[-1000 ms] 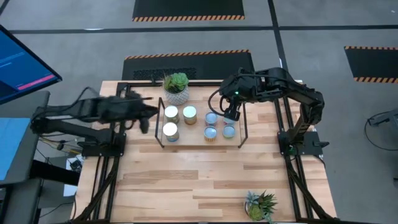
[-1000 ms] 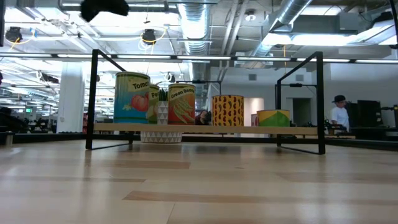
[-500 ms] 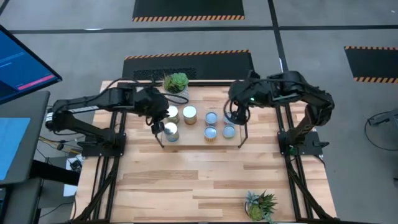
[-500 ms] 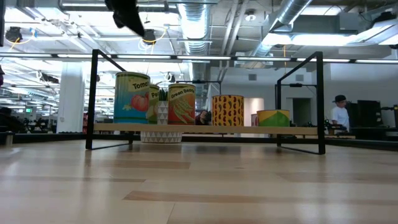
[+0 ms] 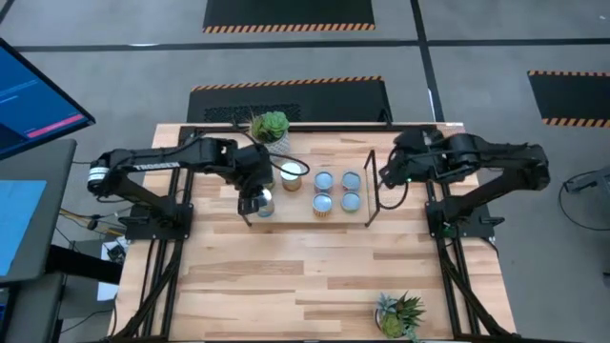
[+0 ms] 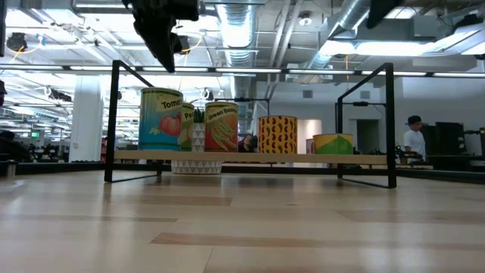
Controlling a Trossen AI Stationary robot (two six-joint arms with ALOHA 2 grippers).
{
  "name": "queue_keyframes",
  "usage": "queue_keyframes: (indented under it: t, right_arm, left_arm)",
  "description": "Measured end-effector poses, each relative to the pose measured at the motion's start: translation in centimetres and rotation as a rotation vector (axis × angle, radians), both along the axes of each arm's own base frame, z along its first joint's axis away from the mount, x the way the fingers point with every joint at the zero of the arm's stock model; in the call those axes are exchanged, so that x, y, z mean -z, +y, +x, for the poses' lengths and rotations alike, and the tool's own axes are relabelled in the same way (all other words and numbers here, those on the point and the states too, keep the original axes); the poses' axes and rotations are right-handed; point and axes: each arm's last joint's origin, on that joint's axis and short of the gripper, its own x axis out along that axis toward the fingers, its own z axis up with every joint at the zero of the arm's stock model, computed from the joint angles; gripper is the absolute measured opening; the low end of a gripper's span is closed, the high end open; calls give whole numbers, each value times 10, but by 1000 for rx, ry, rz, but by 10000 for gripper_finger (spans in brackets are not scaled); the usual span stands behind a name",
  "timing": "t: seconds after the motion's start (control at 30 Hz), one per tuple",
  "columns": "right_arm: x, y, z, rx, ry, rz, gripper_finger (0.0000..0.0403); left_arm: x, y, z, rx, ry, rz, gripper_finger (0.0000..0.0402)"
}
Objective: Pick and place cans onto a shelf
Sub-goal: Adjust the canned tomatoes
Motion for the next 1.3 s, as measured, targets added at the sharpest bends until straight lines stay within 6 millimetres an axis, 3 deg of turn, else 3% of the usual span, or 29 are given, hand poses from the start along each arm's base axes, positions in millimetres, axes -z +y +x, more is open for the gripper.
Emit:
queue_keyframes:
  t: [0.17,0.5,0.83,1.07,1.3]
  right_arm:
    - [18,-1,-16,93,-68,-4,21]
    - [34,-1,-17,94,-17,-44,19]
    - [33,-3,-20,104,-8,-49,16]
    - [32,-3,-22,107,-22,-46,22]
    - [32,-3,-22,107,-22,-45,17]
  left_arm:
    - [12,1,8,3,62,-17,57]
    - [16,2,11,14,76,-19,57]
    - [25,1,15,36,130,-14,55]
    - [29,3,19,32,139,19,5]
    - [29,2,17,47,157,23,5]
